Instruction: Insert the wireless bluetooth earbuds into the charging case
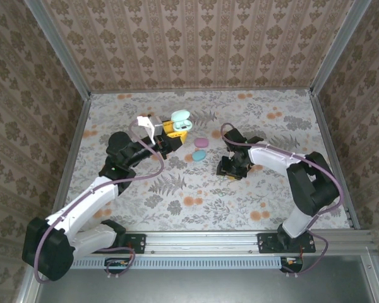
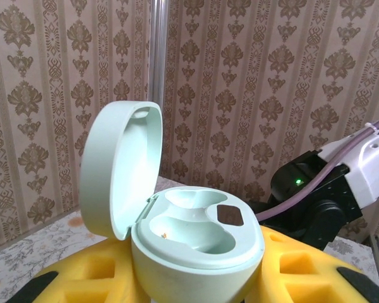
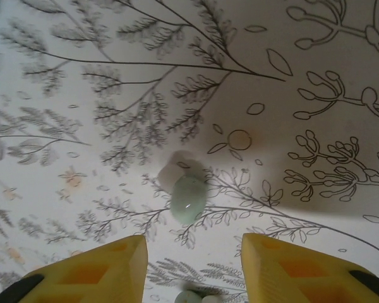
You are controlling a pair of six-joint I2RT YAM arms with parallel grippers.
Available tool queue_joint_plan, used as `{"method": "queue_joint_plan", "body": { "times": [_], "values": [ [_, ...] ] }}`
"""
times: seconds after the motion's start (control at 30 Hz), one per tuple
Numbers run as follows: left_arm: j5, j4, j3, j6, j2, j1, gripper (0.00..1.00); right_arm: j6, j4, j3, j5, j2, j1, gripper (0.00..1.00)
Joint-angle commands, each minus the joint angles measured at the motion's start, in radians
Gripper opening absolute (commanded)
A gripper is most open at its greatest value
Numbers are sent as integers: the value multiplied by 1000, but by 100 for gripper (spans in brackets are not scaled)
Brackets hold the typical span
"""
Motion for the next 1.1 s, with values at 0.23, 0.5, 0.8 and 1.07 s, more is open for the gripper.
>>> {"method": "queue_joint_plan", "body": {
  "times": [0.23,0.5,0.8,1.07],
  "values": [
    [-10,-14,32,34,-30,11,25,-8,22,63,18,75,29,44],
    [-8,-20,38,38,-27,12,25,16,0,100,-10,113,54,44],
    [-10,-26,37,39,-30,13,25,48,-58,113,43,99,97,45],
    [-10,-34,38,44,-38,13,25,-67,-127,221,132,145,97,48]
  ]
}}
